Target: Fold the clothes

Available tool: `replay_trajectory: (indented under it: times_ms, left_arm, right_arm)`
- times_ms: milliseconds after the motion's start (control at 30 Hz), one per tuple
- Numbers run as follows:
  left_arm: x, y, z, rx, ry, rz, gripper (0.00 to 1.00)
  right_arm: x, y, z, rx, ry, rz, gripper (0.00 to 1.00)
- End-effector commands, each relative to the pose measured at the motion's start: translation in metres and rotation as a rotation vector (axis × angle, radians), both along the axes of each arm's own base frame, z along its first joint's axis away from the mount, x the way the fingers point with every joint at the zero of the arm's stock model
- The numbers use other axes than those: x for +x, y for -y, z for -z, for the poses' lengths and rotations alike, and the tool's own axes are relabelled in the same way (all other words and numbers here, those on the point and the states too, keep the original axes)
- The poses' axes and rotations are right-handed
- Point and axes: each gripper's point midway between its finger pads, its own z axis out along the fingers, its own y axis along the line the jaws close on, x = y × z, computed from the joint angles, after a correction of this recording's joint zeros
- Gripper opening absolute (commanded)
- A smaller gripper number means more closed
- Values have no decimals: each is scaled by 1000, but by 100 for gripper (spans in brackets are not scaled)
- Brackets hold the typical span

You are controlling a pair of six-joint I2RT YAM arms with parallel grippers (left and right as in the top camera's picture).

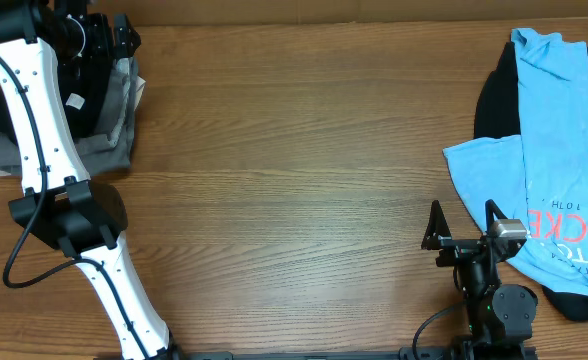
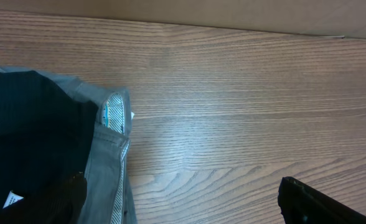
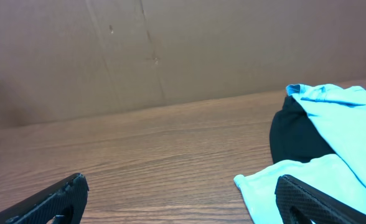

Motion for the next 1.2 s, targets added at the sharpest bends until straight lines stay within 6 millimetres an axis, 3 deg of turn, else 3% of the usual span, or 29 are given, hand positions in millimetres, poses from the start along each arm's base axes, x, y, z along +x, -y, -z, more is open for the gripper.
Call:
replay_trajectory:
  times_ms: [0,333,533,667,1067,1167]
  left_arm:
    - [-4,5,-25,12,49,-2,100]
    - [-5,6,-30,24,55,-3,100]
    - [-23,29,-42,25,45,30,100]
    - [-58,52,-32,11,-16,60,100]
    - [-211,122,-8,-14,-169,180,100]
    - [-225,120,-7,21,-92,180,100]
  right_arm:
    - [0,3,2,0,5,14,100]
    - [0,3,1,0,5,14,100]
    - [0,3,1,0,5,14,100]
    - [0,3,2,0,5,14,100]
    - [0,3,1,0,5,14,100]
    - [0,3,1,0,5,14,100]
